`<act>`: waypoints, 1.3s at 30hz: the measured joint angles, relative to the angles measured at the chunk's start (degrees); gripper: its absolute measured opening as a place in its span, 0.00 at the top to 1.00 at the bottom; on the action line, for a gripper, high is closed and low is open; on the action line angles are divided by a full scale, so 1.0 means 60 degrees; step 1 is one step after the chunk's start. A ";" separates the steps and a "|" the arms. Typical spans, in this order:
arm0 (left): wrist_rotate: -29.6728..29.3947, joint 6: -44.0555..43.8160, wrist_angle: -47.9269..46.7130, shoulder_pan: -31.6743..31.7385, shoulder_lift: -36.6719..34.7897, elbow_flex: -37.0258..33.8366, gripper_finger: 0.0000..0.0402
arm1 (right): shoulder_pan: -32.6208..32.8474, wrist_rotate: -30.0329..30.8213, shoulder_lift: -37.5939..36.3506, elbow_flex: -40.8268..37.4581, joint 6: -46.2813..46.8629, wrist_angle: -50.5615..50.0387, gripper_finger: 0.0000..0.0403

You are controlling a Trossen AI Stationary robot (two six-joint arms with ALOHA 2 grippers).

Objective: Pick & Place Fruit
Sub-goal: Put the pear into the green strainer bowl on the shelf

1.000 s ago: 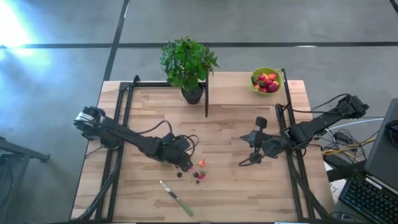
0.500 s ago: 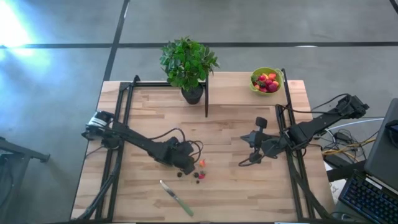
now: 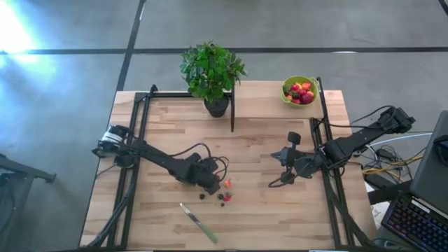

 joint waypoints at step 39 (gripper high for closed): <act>-0.0801 0.7605 0.6851 0.0089 -0.0831 -0.0011 0.72 | 0.0004 -0.0808 0.0040 -0.0901 -0.0611 0.3269 0.98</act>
